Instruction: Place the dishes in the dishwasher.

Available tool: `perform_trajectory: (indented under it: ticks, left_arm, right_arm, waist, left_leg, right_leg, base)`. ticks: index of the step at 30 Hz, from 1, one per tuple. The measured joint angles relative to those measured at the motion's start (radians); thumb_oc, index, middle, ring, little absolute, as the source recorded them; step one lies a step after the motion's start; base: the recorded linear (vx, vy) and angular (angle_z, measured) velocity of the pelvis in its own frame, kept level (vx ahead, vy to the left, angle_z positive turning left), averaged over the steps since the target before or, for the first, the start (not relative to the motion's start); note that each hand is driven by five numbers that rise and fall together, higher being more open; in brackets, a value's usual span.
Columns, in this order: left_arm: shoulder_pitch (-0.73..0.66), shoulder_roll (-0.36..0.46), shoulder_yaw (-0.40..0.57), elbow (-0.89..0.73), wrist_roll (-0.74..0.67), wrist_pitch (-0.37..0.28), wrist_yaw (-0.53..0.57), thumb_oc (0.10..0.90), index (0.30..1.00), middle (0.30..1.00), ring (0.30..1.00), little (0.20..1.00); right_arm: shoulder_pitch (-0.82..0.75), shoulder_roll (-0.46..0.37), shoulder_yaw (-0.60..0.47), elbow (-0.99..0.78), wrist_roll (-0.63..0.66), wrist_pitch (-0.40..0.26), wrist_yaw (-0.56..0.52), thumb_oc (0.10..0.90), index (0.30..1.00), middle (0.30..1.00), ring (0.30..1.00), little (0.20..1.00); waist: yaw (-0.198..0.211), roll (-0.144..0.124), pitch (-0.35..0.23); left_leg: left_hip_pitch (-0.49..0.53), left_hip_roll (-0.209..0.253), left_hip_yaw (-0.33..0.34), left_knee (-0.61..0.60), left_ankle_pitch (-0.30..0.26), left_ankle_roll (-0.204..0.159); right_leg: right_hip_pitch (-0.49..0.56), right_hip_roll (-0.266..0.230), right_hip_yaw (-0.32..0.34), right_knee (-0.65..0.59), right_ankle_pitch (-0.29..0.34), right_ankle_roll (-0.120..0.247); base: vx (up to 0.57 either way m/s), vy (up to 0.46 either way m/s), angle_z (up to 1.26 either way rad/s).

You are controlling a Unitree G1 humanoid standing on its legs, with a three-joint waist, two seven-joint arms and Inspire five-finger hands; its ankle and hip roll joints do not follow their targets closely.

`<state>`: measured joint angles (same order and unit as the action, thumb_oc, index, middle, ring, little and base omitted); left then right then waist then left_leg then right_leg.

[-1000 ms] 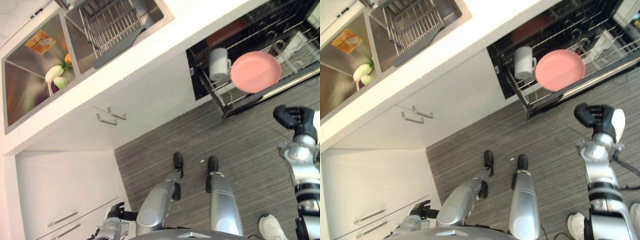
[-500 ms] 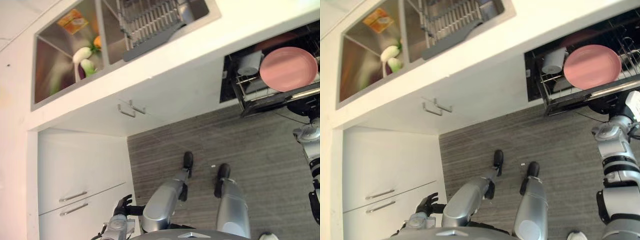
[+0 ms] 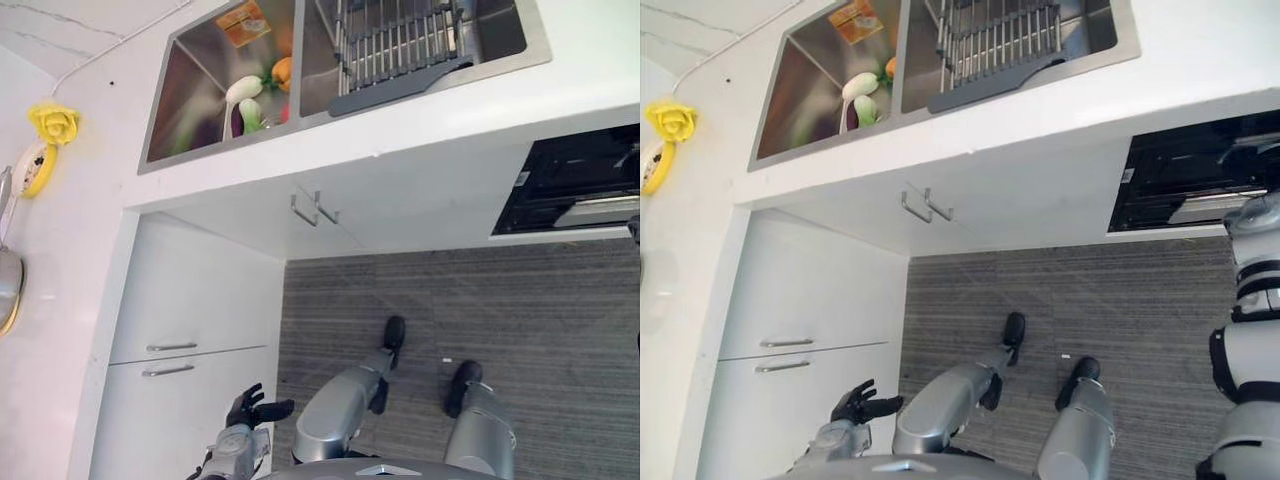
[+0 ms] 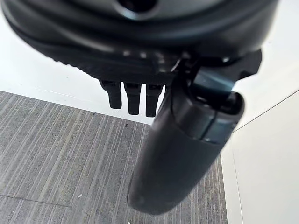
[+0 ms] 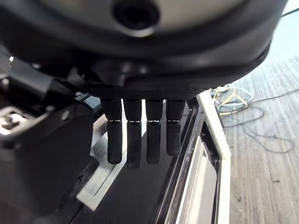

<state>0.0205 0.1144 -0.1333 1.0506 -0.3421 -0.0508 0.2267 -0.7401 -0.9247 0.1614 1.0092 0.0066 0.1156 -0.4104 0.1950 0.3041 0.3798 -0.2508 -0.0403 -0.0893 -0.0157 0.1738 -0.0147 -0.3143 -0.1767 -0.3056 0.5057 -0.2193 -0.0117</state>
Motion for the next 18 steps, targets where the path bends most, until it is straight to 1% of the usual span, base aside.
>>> perform_trajectory:
  ticks: [1, 2, 3, 4, 5, 6, 7, 8, 9, 10, 12, 13, 14, 15, 17, 18]
  left_arm:
    - [0.0, 0.002, 0.005, 0.014, 0.0, 0.002, 0.006, 0.8, 0.9, 0.9, 0.9, 0.9]
    - [-0.001, 0.005, 0.024, 0.034, 0.001, 0.012, 0.006, 0.8, 0.9, 0.9, 0.9, 0.9]
    - [-0.002, 0.014, 0.038, 0.048, 0.001, 0.02, 0.005, 0.8, 0.9, 0.9, 0.9, 0.9]
    - [-0.01, 0.024, 0.06, 0.07, 0.002, 0.024, 0.006, 0.8, 0.9, 0.9, 0.9, 0.9]
    - [-0.018, 0.025, 0.089, 0.09, 0.002, 0.037, 0.007, 0.8, 0.9, 0.9, 0.9, 0.9]
    - [-0.031, 0.024, 0.107, 0.119, 0.002, 0.047, 0.008, 0.8, 0.9, 0.9, 0.9, 0.9]
    - [-0.042, 0.025, 0.115, 0.147, 0.003, 0.059, 0.007, 0.8, 0.9, 0.9, 0.9, 0.9]
    - [-0.054, 0.025, 0.121, 0.189, 0.021, 0.074, 0.004, 0.8, 0.9, 0.9, 0.9, 0.9]
    - [-0.054, 0.025, 0.121, 0.189, 0.021, 0.074, 0.004, 0.8, 0.9, 0.9, 0.9, 0.9]
    - [-0.051, 0.022, 0.122, 0.2, 0.041, 0.078, -0.001, 0.8, 0.9, 0.9, 0.9, 0.9]
    - [-0.048, 0.027, 0.122, 0.203, 0.048, 0.082, -0.001, 0.8, 0.9, 0.9, 0.9, 0.9]
    - [-0.043, 0.032, 0.122, 0.215, 0.056, 0.083, -0.002, 0.8, 0.9, 0.9, 0.9, 0.9]
    - [-0.032, 0.036, 0.122, 0.219, 0.059, 0.08, -0.005, 0.8, 0.9, 0.9, 0.9, 0.9]
    - [-0.032, 0.036, 0.122, 0.219, 0.059, 0.08, -0.005, 0.8, 0.9, 0.9, 0.9, 0.9]
    - [-0.025, 0.039, 0.119, 0.221, 0.06, 0.079, -0.013, 0.8, 0.9, 0.9, 0.9, 0.9]
    - [-0.023, 0.04, 0.119, 0.221, 0.06, 0.079, -0.018, 0.8, 0.9, 0.9, 0.9, 0.9]
  right_arm:
    - [0.072, 0.041, -0.042, -0.044, 0.0, -0.02, -0.008, 0.8, 0.9, 0.9, 0.9, 0.9]
    - [0.202, 0.113, -0.101, -0.105, -0.003, -0.05, -0.014, 0.8, 0.9, 0.9, 0.9, 0.9]
    - [0.312, 0.195, -0.122, -0.139, -0.003, -0.08, -0.015, 0.8, 0.9, 0.9, 0.9, 0.9]
    - [0.407, 0.303, -0.179, -0.154, 0.002, -0.107, -0.011, 0.8, 0.9, 0.9, 0.9, 0.9]
    - [0.475, 0.398, -0.223, -0.147, 0.018, -0.114, -0.01, 0.8, 0.9, 0.9, 0.9, 0.9]
    - [0.531, 0.48, -0.248, -0.124, 0.055, -0.119, -0.011, 0.8, 0.9, 0.9, 0.9, 0.9]
    - [0.583, 0.548, -0.257, -0.063, 0.088, -0.131, -0.006, 0.8, 0.9, 0.9, 0.9, 0.9]
    - [0.63, 0.624, -0.238, 0.07, 0.126, -0.11, 0.026, 0.8, 0.9, 0.9, 0.9, 0.9]
    - [0.63, 0.624, -0.238, 0.07, 0.126, -0.11, 0.026, 0.8, 0.9, 0.9, 0.9, 0.9]
    - [0.712, 0.666, -0.201, 0.212, 0.14, -0.068, 0.064, 0.8, 0.9, 0.9, 0.9, 0.9]
    - [0.783, 0.676, -0.199, 0.237, 0.143, -0.062, 0.089, 0.8, 0.9, 0.9, 0.9, 0.9]
    - [0.83, 0.68, -0.196, 0.285, 0.143, -0.06, 0.11, 0.8, 0.9, 0.9, 0.9, 0.9]
    - [0.847, 0.676, -0.184, 0.306, 0.143, -0.043, 0.121, 0.8, 0.9, 0.9, 0.9, 0.9]
    - [0.847, 0.676, -0.184, 0.306, 0.143, -0.043, 0.121, 0.8, 0.9, 0.9, 0.9, 0.9]
    - [0.887, 0.668, -0.128, 0.313, 0.107, -0.043, 0.142, 0.8, 0.9, 0.9, 0.9, 0.9]
    - [0.891, 0.667, -0.106, 0.314, 0.087, -0.044, 0.151, 0.8, 0.9, 0.9, 0.9, 0.9]
  waist:
    - [-0.003, -0.02, -0.012]
    - [-0.003, -0.056, -0.037]
    - [-0.003, -0.089, -0.063]
    - [-0.008, -0.131, -0.069]
    - [-0.017, -0.161, -0.075]
    - [-0.028, -0.186, -0.086]
    - [-0.037, -0.206, -0.097]
    - [-0.044, -0.229, -0.114]
    - [-0.044, -0.229, -0.114]
    - [-0.074, -0.241, -0.135]
    - [-0.098, -0.242, -0.152]
    - [-0.103, -0.243, -0.164]
    - [-0.105, -0.247, -0.176]
    - [-0.105, -0.247, -0.176]
    - [-0.116, -0.254, -0.209]
    - [-0.118, -0.258, -0.218]
  left_leg:
    - [-0.002, 0.001, 0.0, 0.007, -0.004, 0.0]
    - [-0.001, 0.004, 0.0, 0.009, -0.008, 0.0]
    - [0.004, 0.007, -0.001, 0.01, -0.01, -0.001]
    - [0.018, 0.009, 0.0, 0.011, -0.012, 0.0]
    - [0.03, 0.012, 0.002, 0.011, -0.017, 0.002]
    - [0.038, 0.013, 0.001, 0.011, -0.023, 0.0]
    - [0.05, 0.015, 0.004, 0.01, -0.031, 0.002]
    - [0.082, 0.017, 0.013, 0.0, -0.035, 0.003]
    - [0.082, 0.017, 0.013, 0.0, -0.035, 0.003]
    - [0.111, 0.027, 0.027, -0.018, -0.045, -0.002]
    - [0.12, 0.032, 0.03, -0.022, -0.048, 0.002]
    - [0.143, 0.041, 0.046, -0.031, -0.05, 0.0]
    - [0.148, 0.045, 0.06, -0.03, -0.058, 0.002]
    - [0.148, 0.045, 0.06, -0.03, -0.058, 0.002]
    - [0.154, 0.055, 0.066, -0.032, -0.06, 0.0]
    - [0.157, 0.059, 0.072, -0.029, -0.061, -0.001]
  right_leg:
    - [0.001, 0.002, 0.001, 0.0, -0.005, 0.0]
    - [0.002, 0.006, 0.003, -0.002, -0.011, -0.002]
    - [0.007, 0.009, 0.003, -0.003, -0.018, -0.004]
    - [0.022, 0.012, 0.003, -0.008, -0.023, -0.008]
    - [0.034, 0.015, 0.004, -0.011, -0.027, -0.009]
    - [0.048, 0.019, 0.004, -0.019, -0.029, -0.008]
    - [0.063, 0.024, 0.007, -0.028, -0.031, -0.006]
    - [0.095, 0.032, 0.015, -0.042, -0.03, -0.001]
    - [0.095, 0.032, 0.015, -0.042, -0.03, -0.001]
    - [0.124, 0.046, 0.034, -0.074, -0.024, 0.016]
    - [0.132, 0.059, 0.049, -0.093, -0.018, 0.019]
    - [0.157, 0.071, 0.06, -0.114, -0.006, 0.017]
    - [0.161, 0.077, 0.074, -0.117, -0.005, 0.017]
    - [0.161, 0.077, 0.074, -0.117, -0.005, 0.017]
    - [0.161, 0.089, 0.081, -0.142, 0.003, 0.008]
    - [0.166, 0.093, 0.084, -0.147, 0.011, 0.012]
  base:
    - [0.05, -0.024, -0.02]
    - [0.08, -0.021, -0.01]
    - [0.09, -0.005, -0.03]
    - [0.11, -0.013, -0.05]
    - [0.11, -0.022, -0.04]
    - [0.08, -0.015, -0.04]
    - [0.09, -0.019, -0.11]
    - [0.05, -0.007, -0.12]
    - [0.13, -0.015, -0.27]
    - [0.1, -0.006, -0.21]
    - [0.1, 0.005, -0.22]
    - [0.05, 0.004, -0.35]
    - [0.03, -0.002, -0.34]
    - [0.03, -0.004, -0.22]
    - [0.04, 0.005, -0.16]
    - [0.06, 0.005, -0.22]
